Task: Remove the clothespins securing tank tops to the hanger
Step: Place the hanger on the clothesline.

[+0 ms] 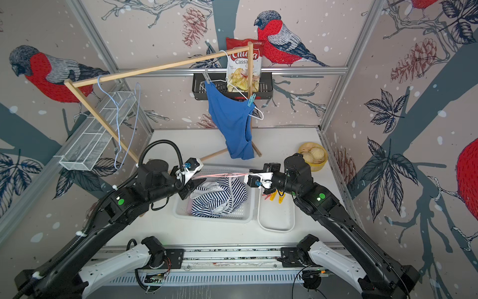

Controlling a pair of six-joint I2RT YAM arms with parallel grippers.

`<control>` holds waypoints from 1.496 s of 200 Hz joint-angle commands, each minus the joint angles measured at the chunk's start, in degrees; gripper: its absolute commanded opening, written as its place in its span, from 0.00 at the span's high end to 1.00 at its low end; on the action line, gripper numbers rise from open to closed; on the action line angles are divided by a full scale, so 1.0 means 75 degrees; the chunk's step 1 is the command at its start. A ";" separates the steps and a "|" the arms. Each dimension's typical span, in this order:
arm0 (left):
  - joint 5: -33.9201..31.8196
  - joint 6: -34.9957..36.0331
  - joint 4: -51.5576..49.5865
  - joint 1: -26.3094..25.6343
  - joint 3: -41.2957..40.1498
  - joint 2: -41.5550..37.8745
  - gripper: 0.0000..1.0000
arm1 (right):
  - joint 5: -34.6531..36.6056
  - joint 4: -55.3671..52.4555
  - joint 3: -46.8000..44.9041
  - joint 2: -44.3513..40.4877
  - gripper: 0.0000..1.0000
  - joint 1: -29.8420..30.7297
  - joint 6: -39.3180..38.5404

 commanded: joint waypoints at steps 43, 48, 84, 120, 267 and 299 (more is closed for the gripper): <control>0.1112 0.0229 0.0120 -0.0034 -0.0251 -0.0497 1.00 | -0.0376 -0.0043 0.0101 0.0455 1.00 -0.0676 -0.0002; 0.1353 0.0212 0.0196 -0.0035 -0.0263 -0.0623 1.00 | -0.0473 -0.0060 0.0135 0.0548 1.00 -0.0753 -0.0016; 0.1704 0.0020 0.0583 -0.0029 -0.0387 -0.1245 1.00 | -0.0907 0.0302 0.0203 0.0977 0.59 -0.1141 0.0009; -0.0855 -0.0770 0.0463 -0.0011 0.0021 -0.0584 1.00 | -0.1042 0.1683 -0.0413 0.0549 0.00 -0.1301 0.0386; -0.5534 -0.1749 0.2529 0.0130 0.0613 -0.1413 1.00 | -0.0719 0.5462 -0.1884 -0.0788 0.00 -0.1644 0.2554; -0.6788 -0.2783 0.1330 0.0137 0.1081 -0.0400 1.00 | -0.0969 0.5487 -0.1707 -0.0613 0.00 -0.1648 0.2990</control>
